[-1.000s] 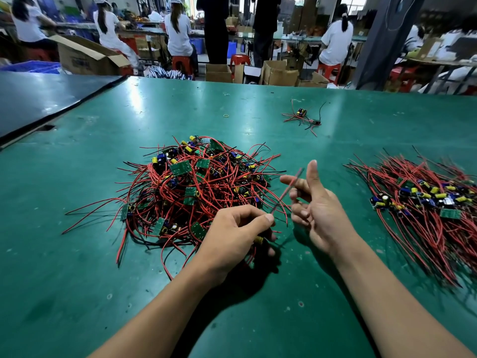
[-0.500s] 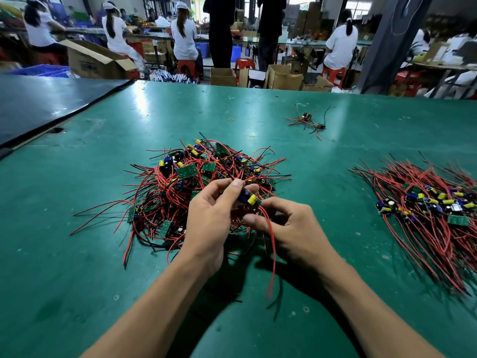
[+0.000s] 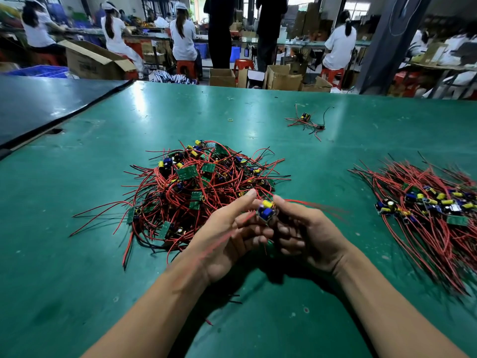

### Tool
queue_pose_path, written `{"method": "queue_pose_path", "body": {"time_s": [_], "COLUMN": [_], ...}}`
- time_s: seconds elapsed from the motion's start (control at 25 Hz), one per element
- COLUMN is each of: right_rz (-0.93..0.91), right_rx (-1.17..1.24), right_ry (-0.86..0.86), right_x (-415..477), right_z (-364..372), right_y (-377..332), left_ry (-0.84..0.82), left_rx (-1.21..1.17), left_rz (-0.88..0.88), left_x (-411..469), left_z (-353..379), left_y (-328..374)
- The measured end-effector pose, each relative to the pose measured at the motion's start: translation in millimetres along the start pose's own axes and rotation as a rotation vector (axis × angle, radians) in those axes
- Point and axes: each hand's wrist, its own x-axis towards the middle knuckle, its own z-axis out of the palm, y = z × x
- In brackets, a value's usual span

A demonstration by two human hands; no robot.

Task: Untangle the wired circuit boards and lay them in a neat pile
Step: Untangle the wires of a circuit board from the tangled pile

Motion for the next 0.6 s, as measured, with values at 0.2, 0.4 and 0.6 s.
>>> {"method": "queue_pose_path", "body": {"time_s": [0.2, 0.4, 0.6], "right_rz": [-0.091, -0.159, -0.201], "right_rx": [-0.023, 0.013, -0.115], "right_ry": [0.059, 0.107, 0.222], "right_x": [7.2, 6.6, 8.2], "right_z": [-2.5, -0.3, 4.6], "right_y": [4.8, 7.1, 7.2], "left_ry": [-0.045, 0.023, 0.017], "left_rx": [0.034, 0.197, 0.304], "left_rz": [0.046, 0.087, 0.116], "left_x": [2.0, 5.7, 7.6], "left_z": [-2.7, -6.9, -5.4], "left_y": [-6.6, -12.6, -16.5]}}
